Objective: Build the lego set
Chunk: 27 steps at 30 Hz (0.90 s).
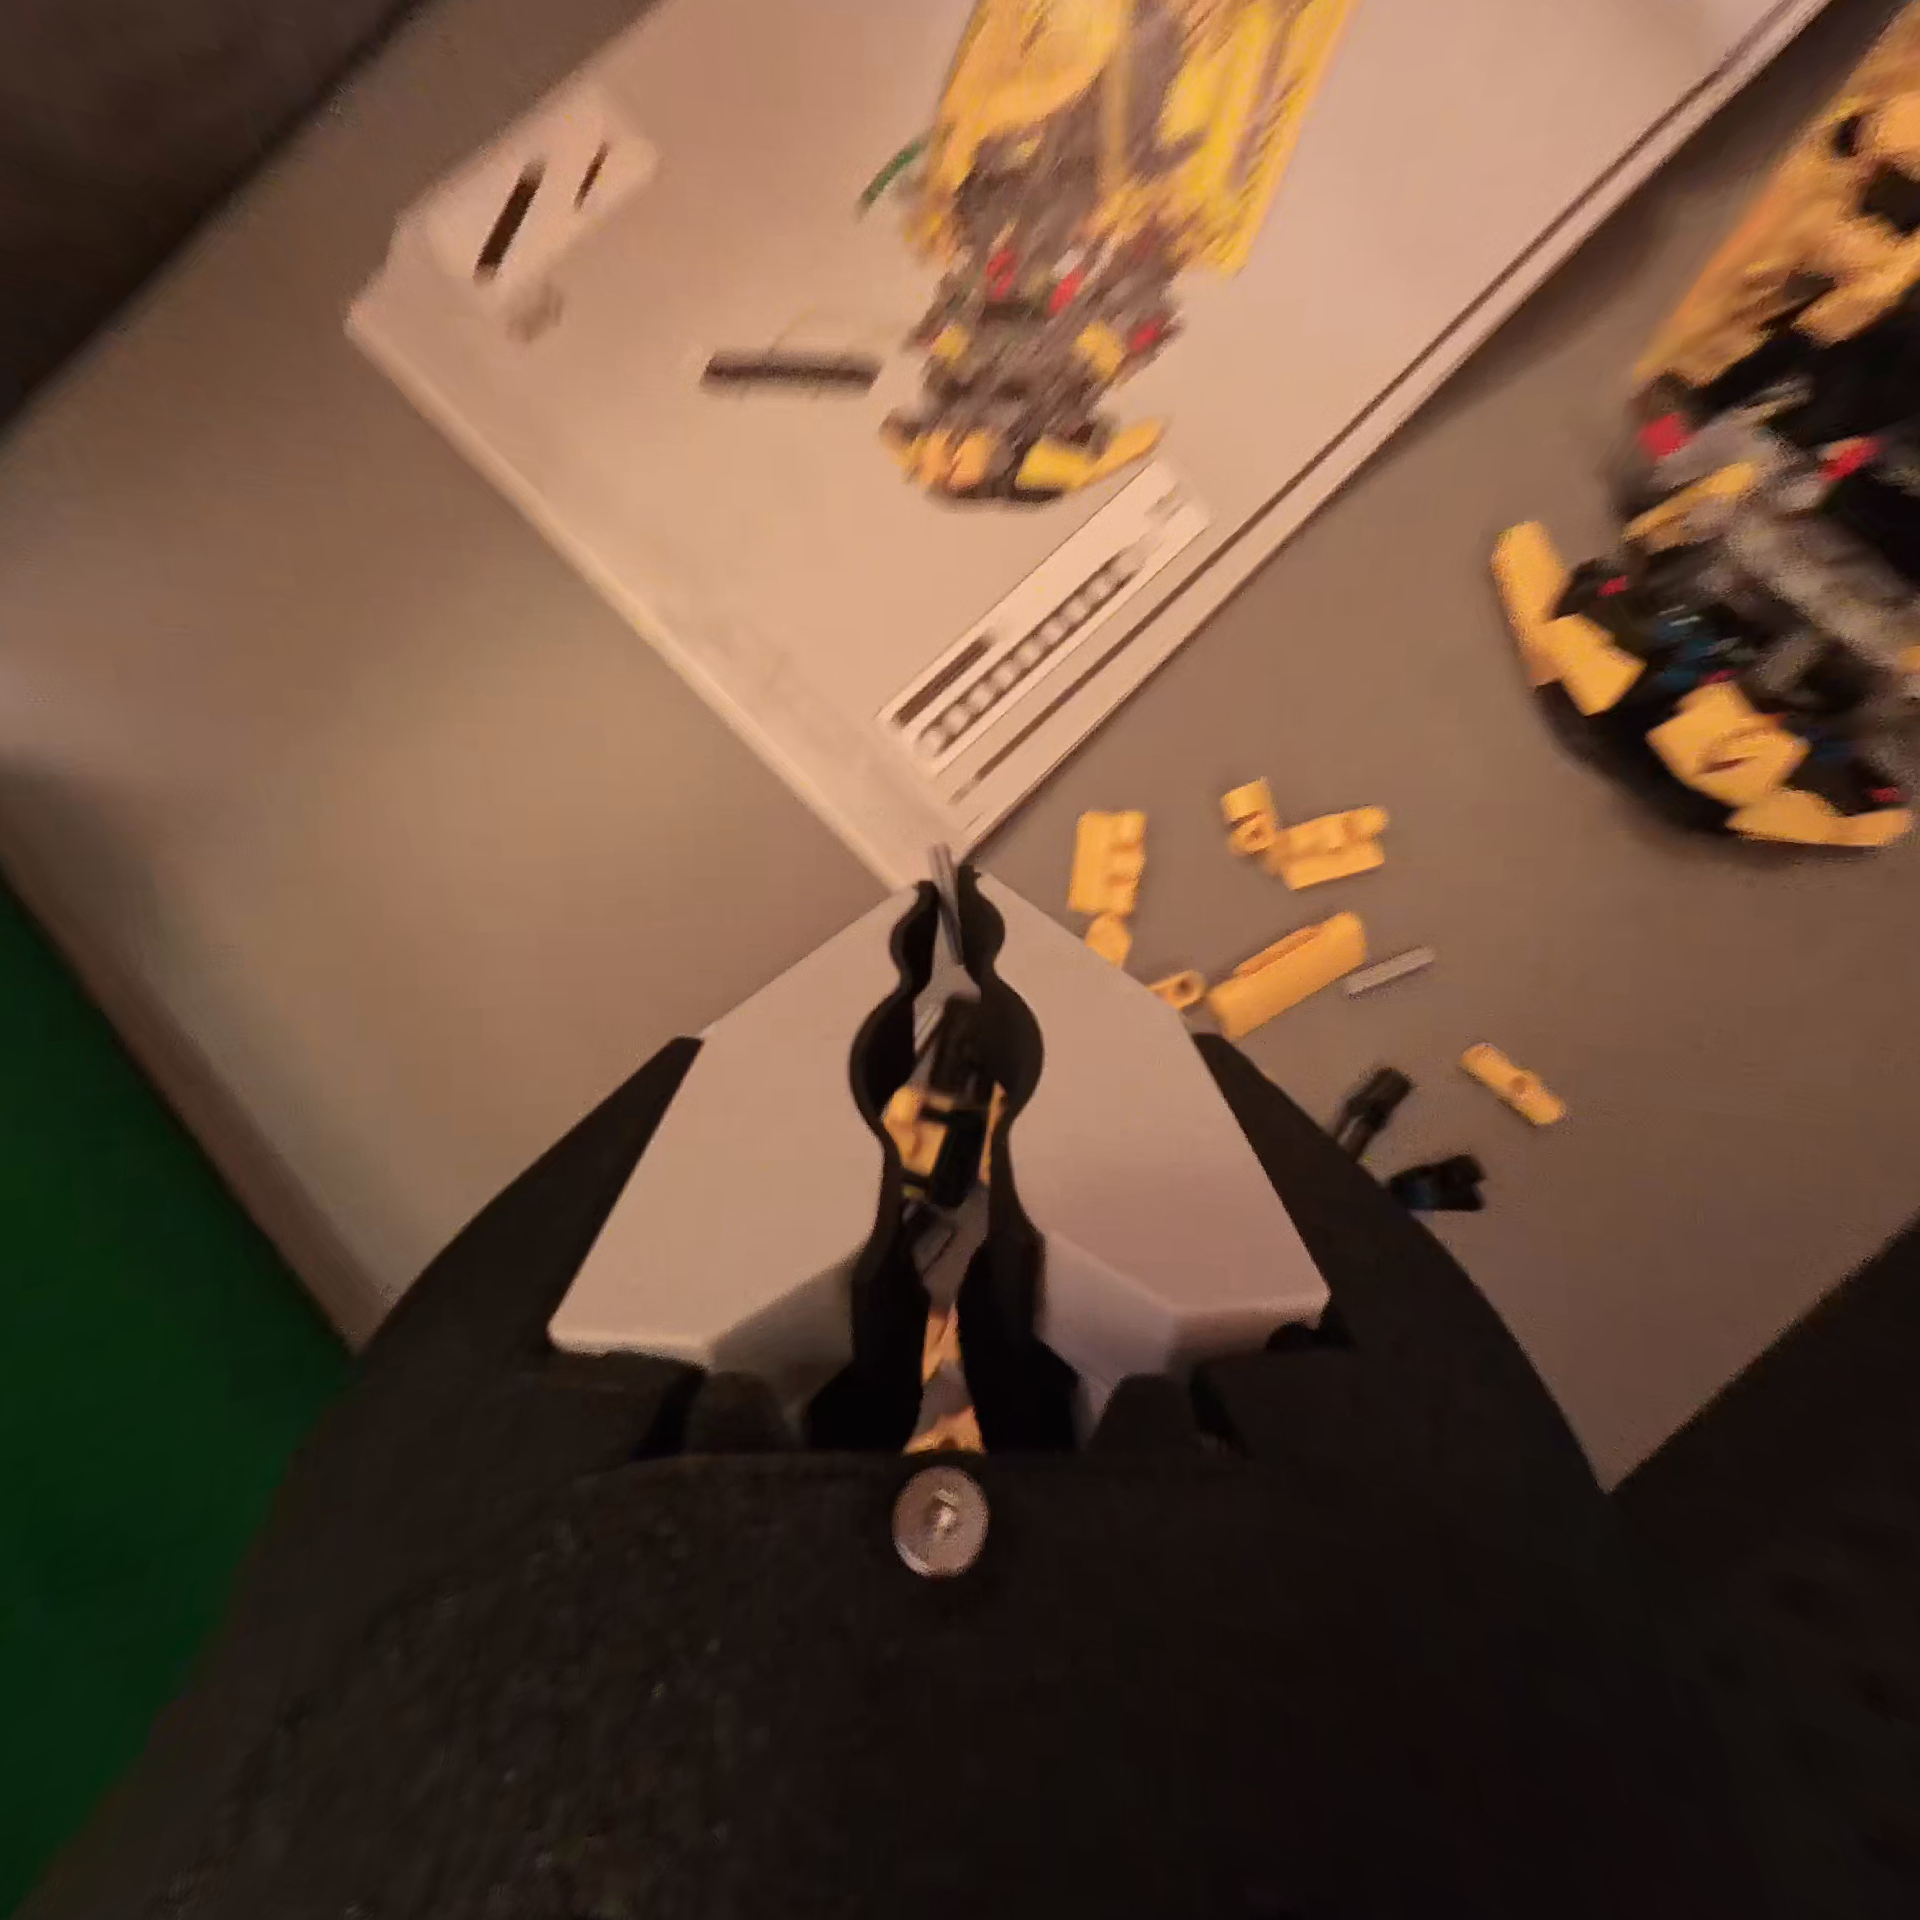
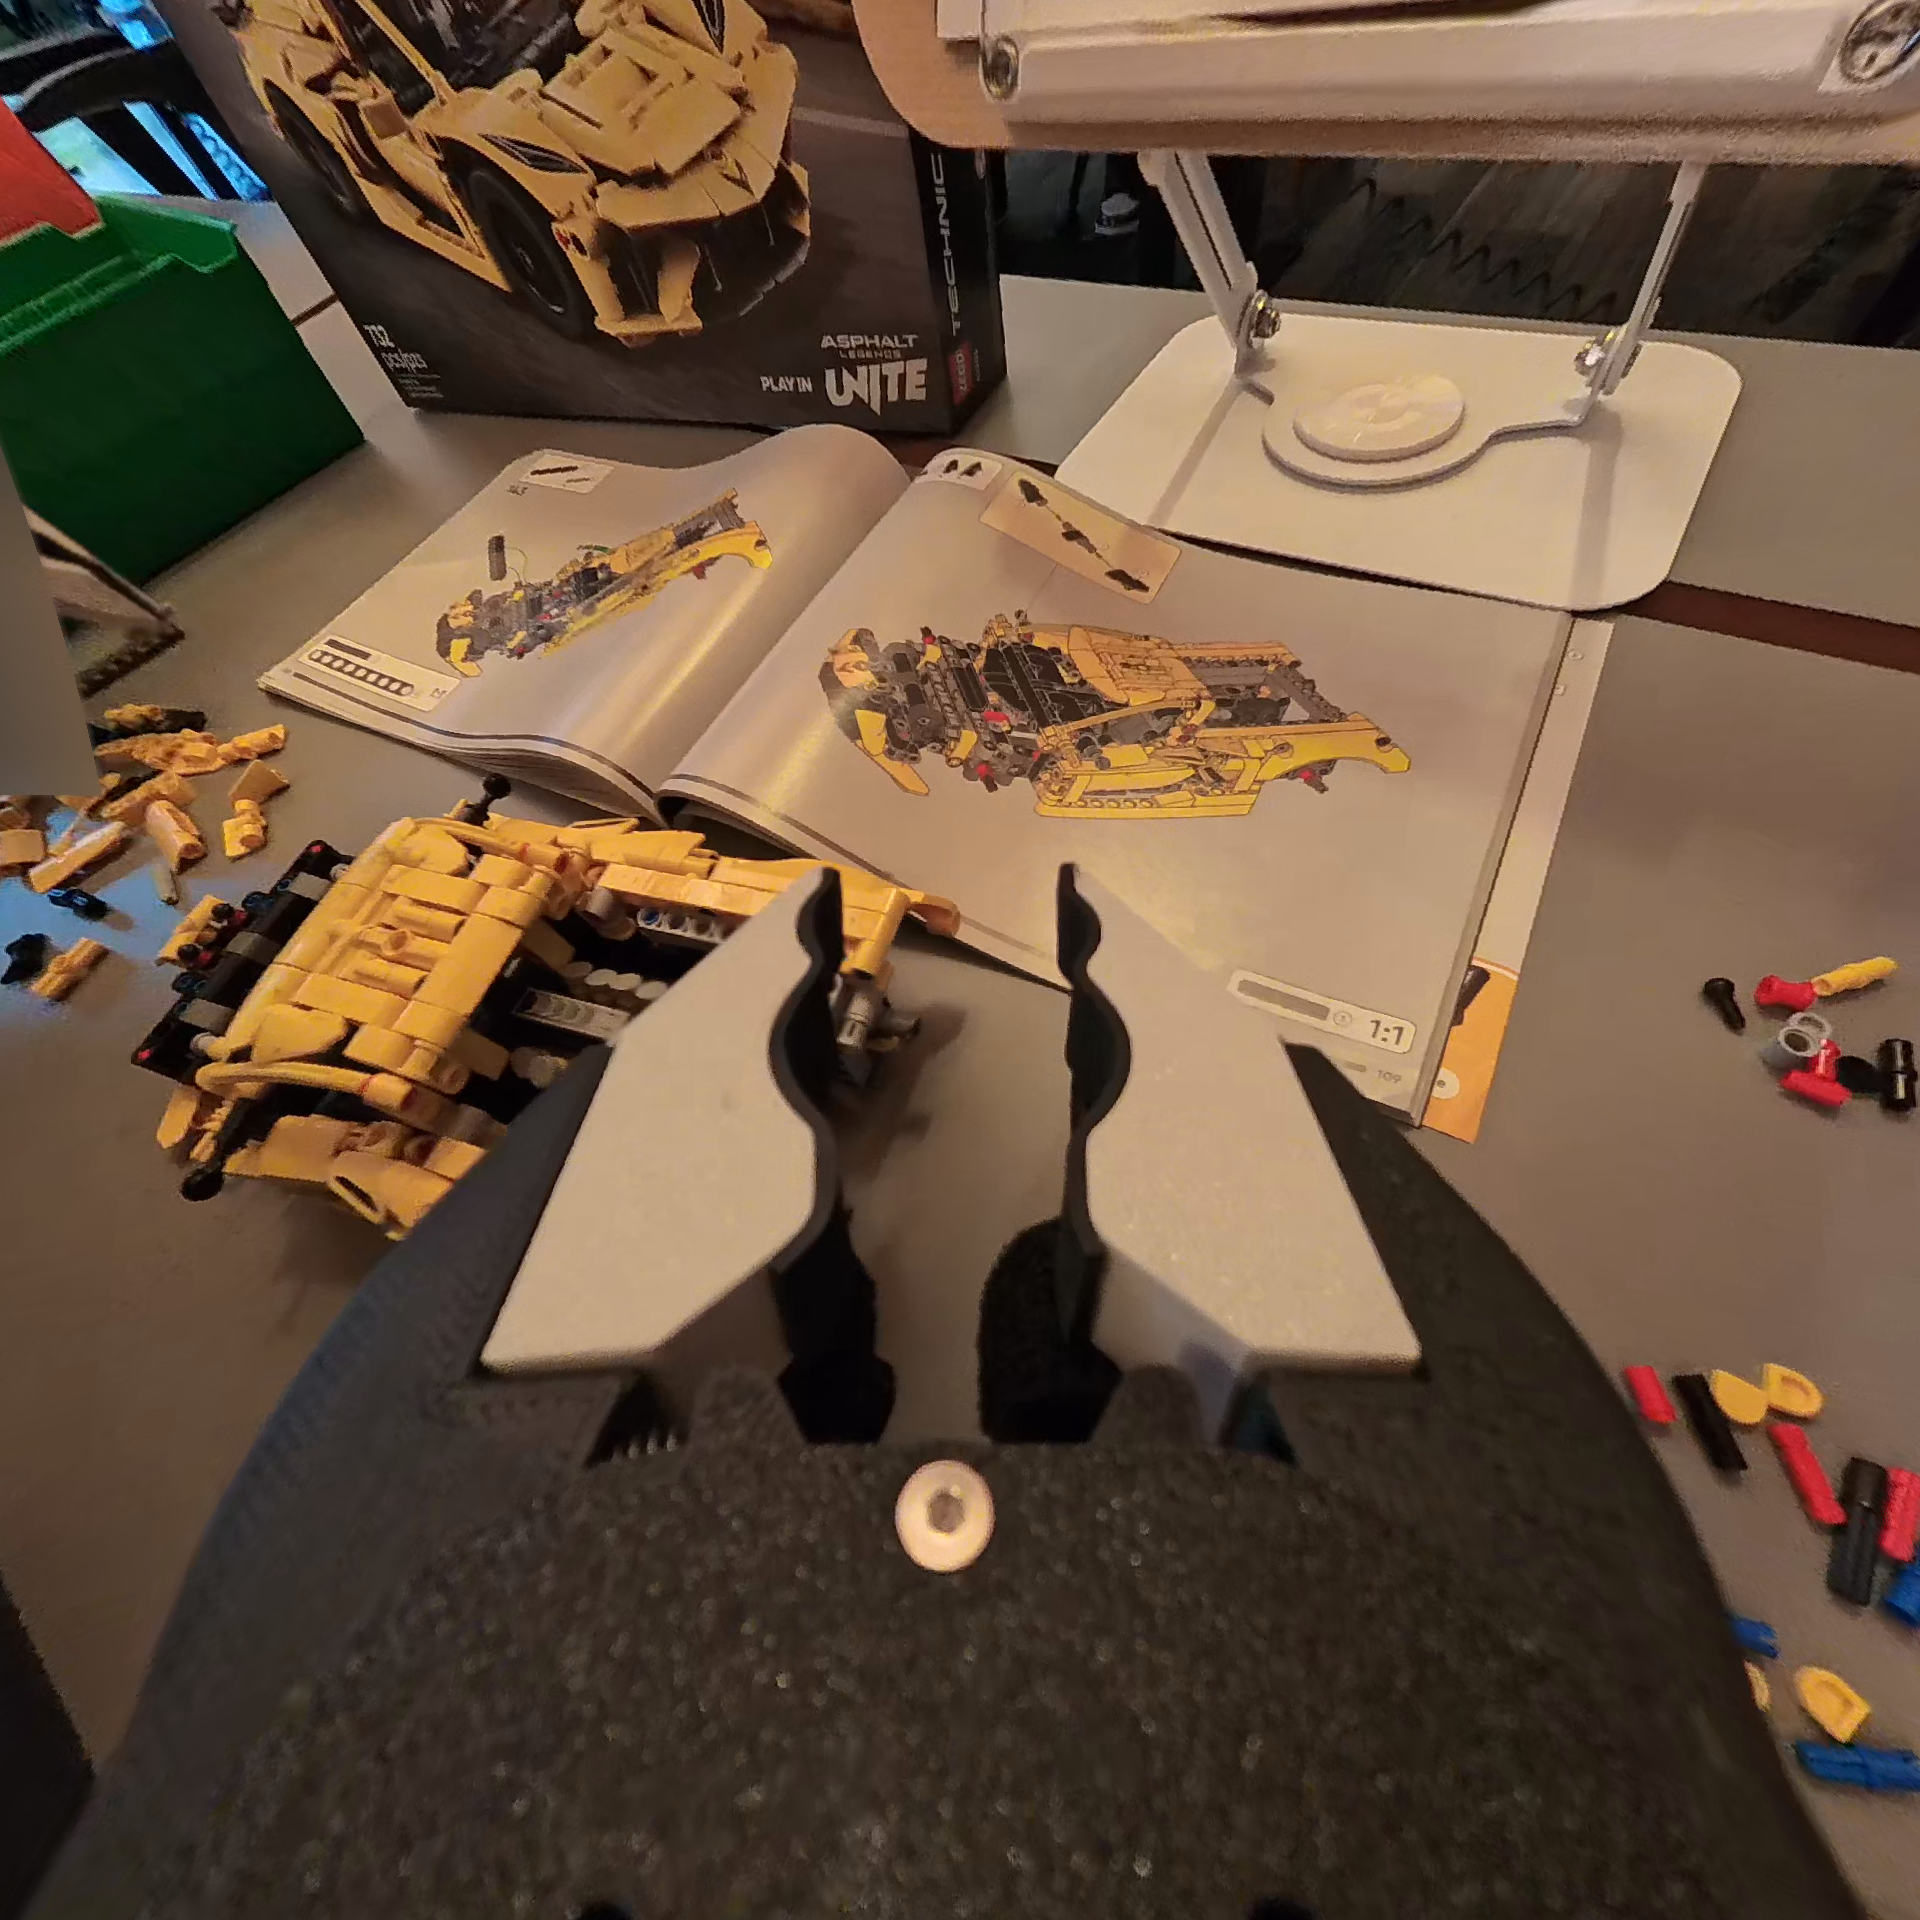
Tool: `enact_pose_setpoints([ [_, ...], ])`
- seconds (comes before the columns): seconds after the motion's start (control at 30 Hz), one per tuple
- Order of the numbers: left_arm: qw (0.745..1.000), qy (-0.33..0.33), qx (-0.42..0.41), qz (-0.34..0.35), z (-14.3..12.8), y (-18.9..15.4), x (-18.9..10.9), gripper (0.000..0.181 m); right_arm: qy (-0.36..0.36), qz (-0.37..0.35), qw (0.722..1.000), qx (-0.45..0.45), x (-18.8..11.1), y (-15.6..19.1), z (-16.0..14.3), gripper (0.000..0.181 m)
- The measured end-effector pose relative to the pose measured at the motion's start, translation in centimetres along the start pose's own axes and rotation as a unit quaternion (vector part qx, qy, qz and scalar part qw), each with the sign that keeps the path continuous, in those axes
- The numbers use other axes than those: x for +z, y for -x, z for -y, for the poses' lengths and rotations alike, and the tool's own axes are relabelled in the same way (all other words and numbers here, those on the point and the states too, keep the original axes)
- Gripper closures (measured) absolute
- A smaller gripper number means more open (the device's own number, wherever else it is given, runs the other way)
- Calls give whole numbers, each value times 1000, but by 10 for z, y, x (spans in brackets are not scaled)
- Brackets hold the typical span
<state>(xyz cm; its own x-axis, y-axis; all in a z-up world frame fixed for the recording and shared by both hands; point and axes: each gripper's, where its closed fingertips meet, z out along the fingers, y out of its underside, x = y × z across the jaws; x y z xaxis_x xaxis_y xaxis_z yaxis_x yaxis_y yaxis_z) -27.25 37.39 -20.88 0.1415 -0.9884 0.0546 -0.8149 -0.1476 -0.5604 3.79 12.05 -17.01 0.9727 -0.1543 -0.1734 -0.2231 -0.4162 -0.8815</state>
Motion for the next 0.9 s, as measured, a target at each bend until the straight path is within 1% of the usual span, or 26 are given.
enact_pose_setpoints([
  [0.1,997,-27,50,-49,34,-26,-3,177,-12,14,1000,2,-3,8,7,142],
  [0.23,987,-53,79,-132,78,-67,-5,177,-10,9,1000,-11,-5,9,7,144],
  [0.3,980,-51,103,-163,101,-90,-8,178,-12,9,1000,-7,-8,9,7,144],
  [0.37,972,-44,143,-180,127,-112,-8,178,-5,19,1000,-3,-14,16,7,143],
  [0.43,962,-35,190,-195,154,-138,-4,178,-5,40,999,-4,-25,32,7,144],
  [0.47,956,-28,213,-202,166,-151,2,178,-3,64,998,3,-32,43,6,144],
  [0.5,950,-21,233,-205,179,-163,10,178,-2,84,996,15,-39,53,3,144],
  [0.57,937,-8,269,-223,207,-188,33,178,-18,98,994,39,-50,63,-6,146],
  [0.63,922,6,294,-250,234,-216,61,178,-35,107,992,61,-53,69,-15,145],
  [0.7,907,39,309,-284,255,-248,94,178,-54,110,990,72,-54,74,-19,145],
  [0.77,887,83,347,-292,265,-272,132,178,-58,128,986,86,-57,81,-20,144],
  [0.83,865,103,391,-298,271,-293,164,177,-80,148,982,87,-63,88,-13,144],
  [0.9,857,142,395,-298,272,-309,189,177,-85,137,984,73,-63,86,-17,145],
])
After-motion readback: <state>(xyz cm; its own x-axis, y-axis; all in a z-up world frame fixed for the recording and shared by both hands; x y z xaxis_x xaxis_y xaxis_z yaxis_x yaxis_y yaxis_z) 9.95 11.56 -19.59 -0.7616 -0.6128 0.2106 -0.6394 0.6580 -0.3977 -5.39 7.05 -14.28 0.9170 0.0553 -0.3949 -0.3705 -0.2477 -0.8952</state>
